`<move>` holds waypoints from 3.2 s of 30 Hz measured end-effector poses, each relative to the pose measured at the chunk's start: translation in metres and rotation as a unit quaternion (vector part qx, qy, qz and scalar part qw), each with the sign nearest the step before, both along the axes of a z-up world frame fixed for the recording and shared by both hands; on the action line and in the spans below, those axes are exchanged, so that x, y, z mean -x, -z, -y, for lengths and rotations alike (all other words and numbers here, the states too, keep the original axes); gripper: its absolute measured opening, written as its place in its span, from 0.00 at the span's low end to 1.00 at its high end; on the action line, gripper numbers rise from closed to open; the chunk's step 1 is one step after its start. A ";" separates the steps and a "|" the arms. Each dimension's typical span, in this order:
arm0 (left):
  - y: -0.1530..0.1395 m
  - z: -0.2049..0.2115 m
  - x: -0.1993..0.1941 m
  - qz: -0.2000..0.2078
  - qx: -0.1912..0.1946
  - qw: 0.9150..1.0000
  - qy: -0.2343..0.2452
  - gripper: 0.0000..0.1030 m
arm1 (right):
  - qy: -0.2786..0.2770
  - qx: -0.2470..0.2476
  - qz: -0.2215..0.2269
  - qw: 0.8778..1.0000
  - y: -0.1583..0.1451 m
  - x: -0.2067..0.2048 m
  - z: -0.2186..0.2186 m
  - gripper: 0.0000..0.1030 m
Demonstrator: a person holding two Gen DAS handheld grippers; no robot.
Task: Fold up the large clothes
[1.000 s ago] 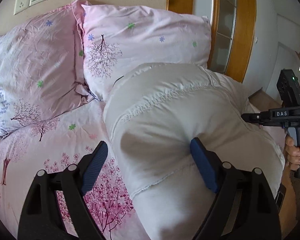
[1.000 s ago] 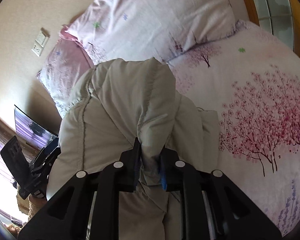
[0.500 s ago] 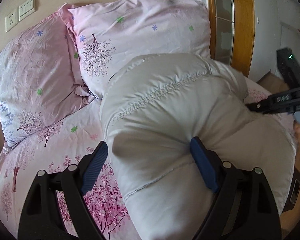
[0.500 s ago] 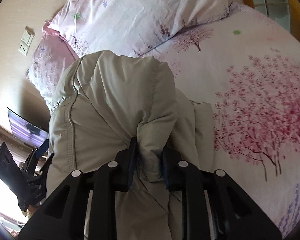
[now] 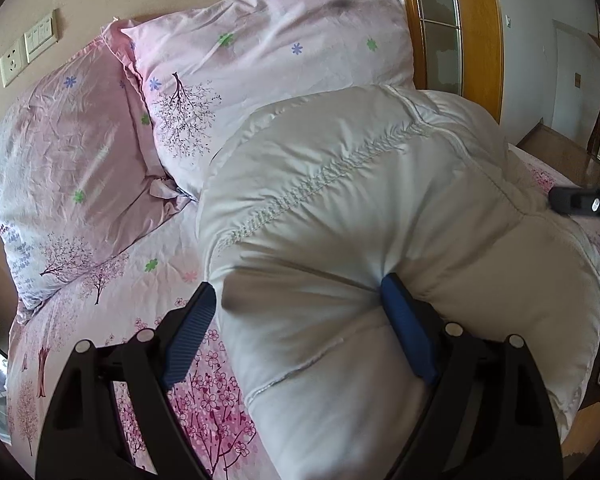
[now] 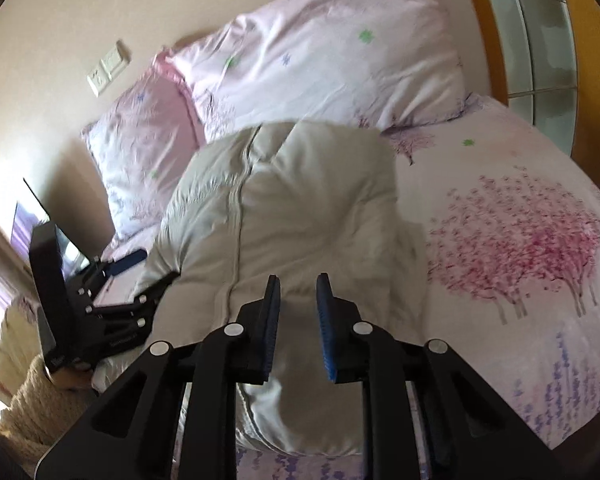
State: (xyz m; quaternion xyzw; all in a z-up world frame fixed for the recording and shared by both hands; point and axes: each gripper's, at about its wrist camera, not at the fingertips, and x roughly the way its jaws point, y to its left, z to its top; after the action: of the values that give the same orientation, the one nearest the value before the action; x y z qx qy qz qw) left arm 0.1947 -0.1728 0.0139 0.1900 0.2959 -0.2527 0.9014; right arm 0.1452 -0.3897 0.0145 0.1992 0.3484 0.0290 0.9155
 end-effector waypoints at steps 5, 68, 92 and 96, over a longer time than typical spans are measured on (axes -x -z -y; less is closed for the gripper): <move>0.000 0.000 -0.001 -0.007 0.010 1.000 0.003 0.83 | 0.005 0.002 -0.044 0.999 0.031 -0.011 0.001 0.16; -0.007 -0.010 -0.053 -0.049 0.044 0.998 -0.024 0.89 | 0.012 -0.050 -0.072 0.996 0.016 -0.059 0.040 0.13; -0.018 -0.014 -0.038 -0.021 0.076 0.996 -0.030 0.88 | 0.018 -0.081 -0.096 0.992 0.070 0.000 0.028 0.10; -0.027 -0.050 -0.040 -0.081 0.165 0.983 -0.014 0.89 | 0.019 -0.089 -0.099 0.991 0.061 0.005 0.031 0.11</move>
State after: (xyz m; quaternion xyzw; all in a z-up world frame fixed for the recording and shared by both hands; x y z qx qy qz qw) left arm 0.2350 -0.1233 0.0405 0.0132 0.3250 -0.3003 0.8967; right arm 0.1404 -0.4212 -0.0468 0.2879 0.4295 0.0229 0.8556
